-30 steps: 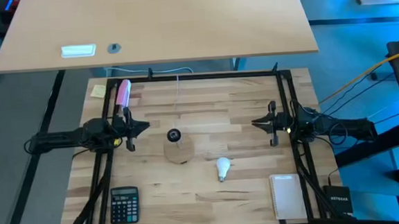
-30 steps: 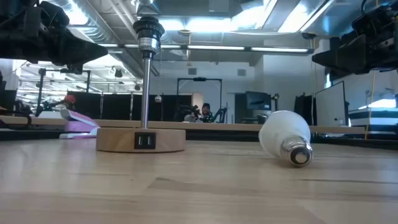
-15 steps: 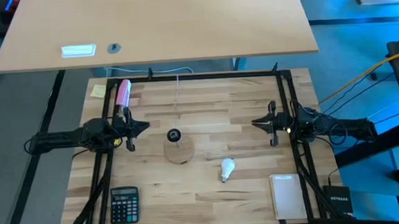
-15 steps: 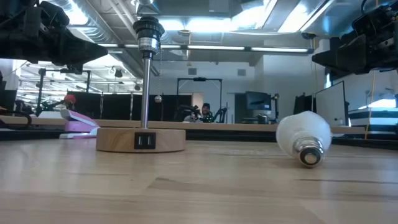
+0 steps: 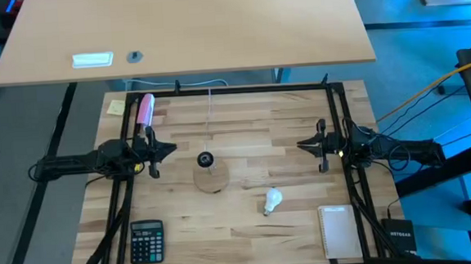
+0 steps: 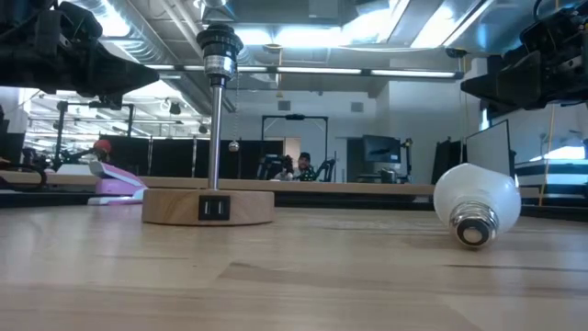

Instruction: Screw lightbulb

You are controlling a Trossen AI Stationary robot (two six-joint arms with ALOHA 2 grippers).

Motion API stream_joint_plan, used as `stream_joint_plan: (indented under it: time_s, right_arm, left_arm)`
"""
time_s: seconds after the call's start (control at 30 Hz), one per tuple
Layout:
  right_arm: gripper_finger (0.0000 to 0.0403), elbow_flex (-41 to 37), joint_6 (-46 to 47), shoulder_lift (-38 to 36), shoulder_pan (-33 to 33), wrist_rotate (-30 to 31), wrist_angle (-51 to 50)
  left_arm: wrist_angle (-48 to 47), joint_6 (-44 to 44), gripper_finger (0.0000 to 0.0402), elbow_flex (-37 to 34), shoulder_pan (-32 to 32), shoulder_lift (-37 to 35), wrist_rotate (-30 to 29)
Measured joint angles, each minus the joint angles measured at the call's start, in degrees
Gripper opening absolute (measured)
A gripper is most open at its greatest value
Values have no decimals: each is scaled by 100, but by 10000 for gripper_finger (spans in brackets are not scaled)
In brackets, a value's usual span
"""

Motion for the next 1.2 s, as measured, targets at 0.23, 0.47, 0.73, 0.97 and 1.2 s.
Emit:
stream_joint_plan:
  time_s: [0.23, 0.47, 0.73, 0.97, 1.2]
  right_arm:
    - [44, -24, 228, 2, 2, 11, 182]
    - [44, -24, 2488, -4, 2, -71, 287]
    - [47, -15, 2498, 107, 0, 1044, 545]
    - [115, 55, 2511, 390, 2, 483, 999]
    - [203, 438, 2549, 591, 2, -239, 666]
  left_arm:
    - [109, -74, 27, 0, 41, 2, -121]
    - [1668, -1387, 27, 0, 122, -1, -249]
    - [1878, -748, 20, 859, -141, 1220, -209]
    - [-195, -263, 2, 3252, -1254, 3237, -414]
    - [-1694, -199, 1, 5763, -2819, 5236, -1481]
